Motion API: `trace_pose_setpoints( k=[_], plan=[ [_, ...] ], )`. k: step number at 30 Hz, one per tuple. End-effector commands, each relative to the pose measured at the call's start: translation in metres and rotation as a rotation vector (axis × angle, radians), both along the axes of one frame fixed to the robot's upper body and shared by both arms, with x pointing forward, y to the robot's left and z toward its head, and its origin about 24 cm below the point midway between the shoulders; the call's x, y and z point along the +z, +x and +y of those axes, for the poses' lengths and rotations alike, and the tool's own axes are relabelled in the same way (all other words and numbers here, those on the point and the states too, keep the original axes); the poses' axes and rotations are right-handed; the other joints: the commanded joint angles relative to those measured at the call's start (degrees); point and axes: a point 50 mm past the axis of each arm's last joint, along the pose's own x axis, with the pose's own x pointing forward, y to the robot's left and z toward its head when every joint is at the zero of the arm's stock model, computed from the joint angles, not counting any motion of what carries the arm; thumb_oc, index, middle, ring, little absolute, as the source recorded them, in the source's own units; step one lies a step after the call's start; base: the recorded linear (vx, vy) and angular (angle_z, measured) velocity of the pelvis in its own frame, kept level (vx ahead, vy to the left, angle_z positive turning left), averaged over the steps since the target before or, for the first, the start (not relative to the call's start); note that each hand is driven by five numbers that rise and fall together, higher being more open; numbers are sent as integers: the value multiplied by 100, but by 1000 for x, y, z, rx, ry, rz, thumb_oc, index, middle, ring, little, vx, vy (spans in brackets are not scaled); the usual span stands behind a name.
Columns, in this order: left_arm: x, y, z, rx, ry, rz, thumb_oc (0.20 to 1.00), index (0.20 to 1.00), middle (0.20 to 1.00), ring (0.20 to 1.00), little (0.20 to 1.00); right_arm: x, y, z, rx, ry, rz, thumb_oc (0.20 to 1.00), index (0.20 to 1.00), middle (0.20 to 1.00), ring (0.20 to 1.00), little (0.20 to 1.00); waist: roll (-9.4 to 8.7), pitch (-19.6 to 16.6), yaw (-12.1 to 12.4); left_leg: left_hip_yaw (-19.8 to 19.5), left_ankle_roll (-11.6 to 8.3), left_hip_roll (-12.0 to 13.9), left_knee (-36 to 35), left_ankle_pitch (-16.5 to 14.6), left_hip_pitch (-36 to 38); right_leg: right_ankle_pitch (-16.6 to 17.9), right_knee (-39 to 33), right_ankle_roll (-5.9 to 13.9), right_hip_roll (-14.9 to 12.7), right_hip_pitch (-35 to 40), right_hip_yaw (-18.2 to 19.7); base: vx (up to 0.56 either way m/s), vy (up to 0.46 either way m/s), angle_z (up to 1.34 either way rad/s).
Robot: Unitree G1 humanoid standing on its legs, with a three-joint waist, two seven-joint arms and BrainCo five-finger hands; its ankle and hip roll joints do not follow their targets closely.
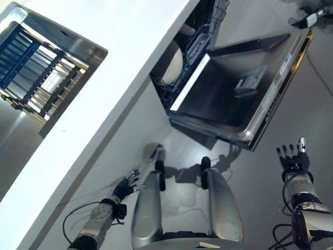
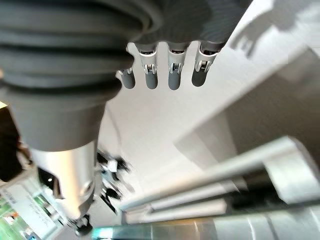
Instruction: Pick up plates and place into dishwasher.
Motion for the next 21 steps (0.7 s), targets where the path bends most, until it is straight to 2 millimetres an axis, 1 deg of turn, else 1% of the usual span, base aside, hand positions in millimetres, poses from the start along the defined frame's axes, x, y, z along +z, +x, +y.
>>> trace_pose_setpoints(
  k=[1,6,10,14,17,19,21],
  plan=[
    [10,-2,8,20,-19,-61,1000,1000,1000,1000,1000,19,7,-9,31,-50,-86,1000,1000,1000,1000,1000,-53,-178,122,-359,190,-35,250,333,-403,41,-92,-13,-153,285,1,-31,-24,5],
    [24,13,0,-3,-44,-123,1000,1000,1000,1000,1000,34,22,-9,61,-79,-77,1000,1000,1000,1000,1000,84,-163,199,-396,218,-132,212,372,-558,15,44,5,-198,86,-44,-16,2,2],
    [31,17,-3,-11,-67,-148,1000,1000,1000,1000,1000,45,34,-4,76,-80,-113,1000,1000,1000,1000,1000,157,-172,297,-396,203,-177,21,445,-490,-11,3,12,-240,134,-135,-12,17,11],
    [29,13,-4,-5,-76,-135,1000,1000,1000,1000,1000,56,44,2,126,-84,-185,1000,1000,1000,1000,1000,210,-206,353,-415,169,-198,-86,541,-405,-32,-70,-6,-265,226,-226,6,35,5],
    [25,7,-4,-3,-76,-119,1000,1000,1000,1000,1000,65,52,11,189,-103,-244,1000,1000,1000,1000,1000,216,-255,398,-409,153,-191,-211,547,-306,-27,-149,7,-300,311,-265,4,56,2],
    [21,3,-4,0,-70,-103,1000,1000,1000,1000,1000,69,58,22,250,-118,-296,1000,1000,1000,1000,1000,198,-303,424,-395,130,-168,-357,583,-176,-7,-282,14,-309,432,-291,7,75,5],
    [15,-5,-2,14,-63,-80,1000,1000,1000,1000,1000,71,64,36,310,-136,-322,1000,1000,1000,1000,1000,144,-369,441,-378,98,-137,-482,625,-25,5,-423,12,-295,594,-298,25,67,0]
  ],
)
